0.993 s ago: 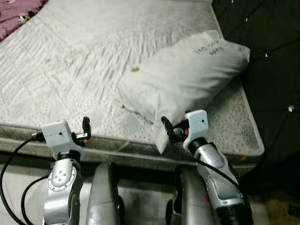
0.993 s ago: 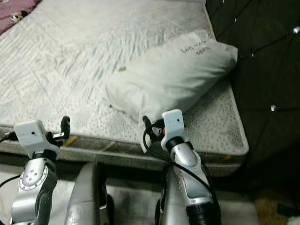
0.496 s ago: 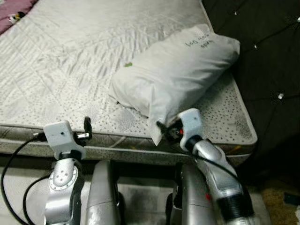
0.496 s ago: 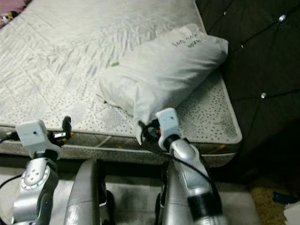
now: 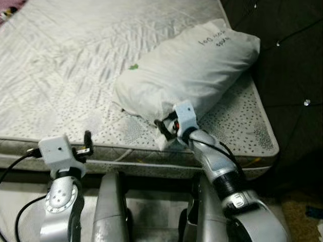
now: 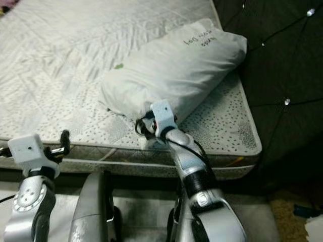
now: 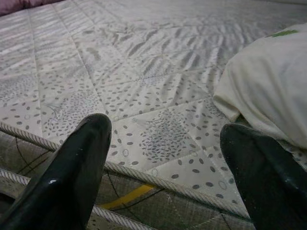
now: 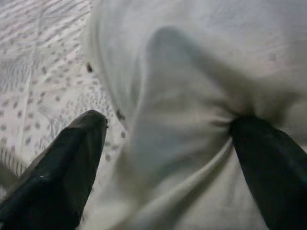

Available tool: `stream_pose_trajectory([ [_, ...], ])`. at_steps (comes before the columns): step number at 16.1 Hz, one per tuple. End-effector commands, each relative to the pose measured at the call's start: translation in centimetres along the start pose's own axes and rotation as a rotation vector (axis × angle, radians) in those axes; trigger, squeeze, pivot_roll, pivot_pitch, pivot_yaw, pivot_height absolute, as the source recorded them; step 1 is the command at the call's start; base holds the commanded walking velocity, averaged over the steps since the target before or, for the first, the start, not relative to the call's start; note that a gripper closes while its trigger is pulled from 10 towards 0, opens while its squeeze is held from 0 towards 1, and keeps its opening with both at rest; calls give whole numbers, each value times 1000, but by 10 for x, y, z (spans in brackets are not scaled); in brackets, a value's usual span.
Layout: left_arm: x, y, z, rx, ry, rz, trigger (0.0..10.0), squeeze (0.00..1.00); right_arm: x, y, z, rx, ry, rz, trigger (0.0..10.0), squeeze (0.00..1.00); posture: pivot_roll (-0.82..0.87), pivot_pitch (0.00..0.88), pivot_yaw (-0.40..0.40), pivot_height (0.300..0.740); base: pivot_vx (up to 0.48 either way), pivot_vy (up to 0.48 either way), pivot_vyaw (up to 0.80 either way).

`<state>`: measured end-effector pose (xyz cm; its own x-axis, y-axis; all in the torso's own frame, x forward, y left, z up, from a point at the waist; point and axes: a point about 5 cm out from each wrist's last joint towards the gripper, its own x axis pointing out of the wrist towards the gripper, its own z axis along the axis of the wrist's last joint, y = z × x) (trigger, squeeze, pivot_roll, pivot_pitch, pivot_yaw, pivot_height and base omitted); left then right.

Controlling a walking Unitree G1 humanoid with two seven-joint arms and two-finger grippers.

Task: Clean up the room

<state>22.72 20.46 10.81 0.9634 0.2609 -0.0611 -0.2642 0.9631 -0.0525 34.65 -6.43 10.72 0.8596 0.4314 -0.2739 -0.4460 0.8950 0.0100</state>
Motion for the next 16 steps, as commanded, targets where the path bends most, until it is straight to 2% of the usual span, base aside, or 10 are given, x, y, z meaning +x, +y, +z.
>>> stream_pose_trajectory([
  [1,-4,6,1,13,6,27,10000,0,2,-7,-2,72,30,-66,10000,0,175,141,-33,548,0,0,0],
  [5,-7,6,1,19,18,32,10000,0,5,-13,-12,207,92,-218,10000,0,187,125,-31,548,0,0,0],
  [7,-5,5,3,19,13,29,10000,0,1,-17,-4,215,38,-224,10000,0,187,120,-29,548,0,0,0],
  [9,-3,4,2,21,17,19,10000,0,-11,-17,-11,161,37,-172,10000,0,163,115,-18,548,0,0,0],
  [11,-3,3,2,20,20,13,10000,0,-24,-14,-33,84,105,-120,10000,0,149,116,-12,548,0,0,0],
  [13,-2,0,2,17,21,1,10000,0,-46,-17,-55,75,206,-99,10000,0,144,118,-8,548,0,0,0],
  [16,-1,0,1,20,27,-6,10000,0,-58,-20,-51,9,198,-110,10000,0,134,115,-3,548,0,0,0],
])
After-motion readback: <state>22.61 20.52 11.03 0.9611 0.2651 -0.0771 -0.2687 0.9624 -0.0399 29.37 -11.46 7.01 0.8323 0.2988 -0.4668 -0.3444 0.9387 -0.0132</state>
